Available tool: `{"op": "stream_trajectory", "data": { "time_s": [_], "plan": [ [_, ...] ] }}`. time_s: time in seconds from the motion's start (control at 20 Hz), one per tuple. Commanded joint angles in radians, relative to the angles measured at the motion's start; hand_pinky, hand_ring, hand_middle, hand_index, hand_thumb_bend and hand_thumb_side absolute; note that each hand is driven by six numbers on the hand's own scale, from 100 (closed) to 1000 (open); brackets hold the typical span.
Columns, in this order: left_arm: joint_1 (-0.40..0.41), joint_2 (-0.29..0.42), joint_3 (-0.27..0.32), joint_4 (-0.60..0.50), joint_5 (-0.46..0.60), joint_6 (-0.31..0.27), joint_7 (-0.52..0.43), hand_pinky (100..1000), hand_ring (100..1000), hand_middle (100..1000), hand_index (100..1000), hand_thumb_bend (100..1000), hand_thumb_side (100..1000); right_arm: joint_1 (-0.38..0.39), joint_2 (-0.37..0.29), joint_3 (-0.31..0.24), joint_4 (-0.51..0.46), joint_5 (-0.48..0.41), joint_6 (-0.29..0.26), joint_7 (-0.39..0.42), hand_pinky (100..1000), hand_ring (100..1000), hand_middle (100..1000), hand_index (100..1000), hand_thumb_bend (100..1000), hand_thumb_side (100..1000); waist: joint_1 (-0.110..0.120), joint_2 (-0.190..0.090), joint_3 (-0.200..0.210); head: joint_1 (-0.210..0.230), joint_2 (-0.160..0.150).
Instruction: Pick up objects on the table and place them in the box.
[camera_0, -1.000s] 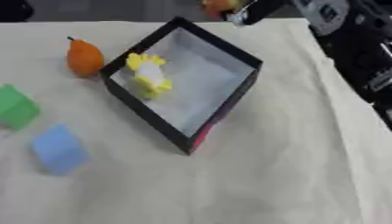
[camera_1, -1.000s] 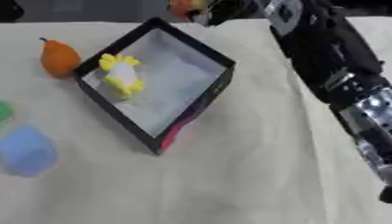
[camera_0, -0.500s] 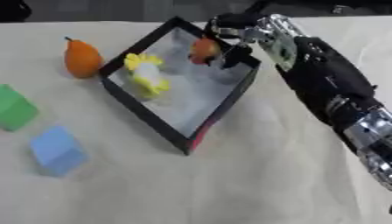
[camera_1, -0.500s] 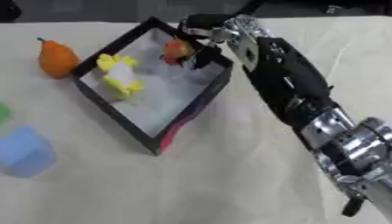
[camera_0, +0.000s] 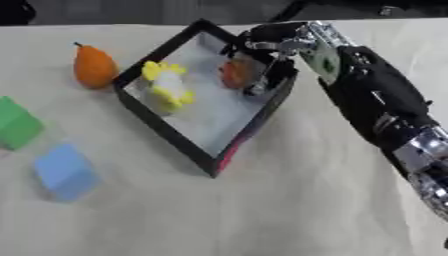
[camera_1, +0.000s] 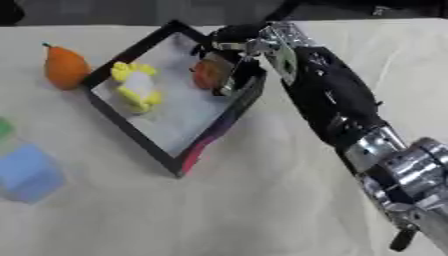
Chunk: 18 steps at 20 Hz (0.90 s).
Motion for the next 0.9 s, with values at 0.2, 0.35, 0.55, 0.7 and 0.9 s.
{"op": "stream_trajectory", "data": {
  "time_s": [0.2,0.35,0.55,0.7,0.9],
  "plan": [
    [-0.006,0.029,0.001,-0.020,0.009,0.000,-0.006,806,1000,827,827,100,661,-0.035,-0.031,-0.024,-0.025,-0.059,0.042,-0.029,1000,884,829,967,220,625,-0.002,-0.021,-0.002,0.004,-0.008],
    [-0.005,0.029,0.001,-0.020,0.013,-0.003,-0.003,805,1000,828,827,100,662,-0.039,-0.037,-0.028,-0.044,-0.122,0.067,-0.023,1000,881,827,968,185,576,-0.001,-0.023,-0.003,0.004,-0.007],
    [-0.005,0.032,0.003,-0.020,0.020,-0.009,0.008,805,1000,828,826,100,663,-0.040,-0.063,-0.036,-0.074,-0.203,0.107,-0.006,996,859,812,969,109,438,-0.001,-0.027,-0.006,0.011,-0.003],
    [0.001,0.036,0.005,-0.020,0.020,-0.008,0.014,804,1000,827,826,100,663,-0.025,-0.118,-0.041,-0.122,-0.350,0.151,0.015,981,834,791,966,100,293,-0.006,-0.030,-0.012,0.018,0.001],
    [0.008,0.038,0.008,-0.020,0.013,-0.003,0.014,804,1000,827,826,100,664,0.039,-0.218,-0.037,-0.286,-0.654,0.249,0.083,971,813,762,950,100,121,-0.010,-0.030,-0.020,0.027,0.000]
  ]
}}
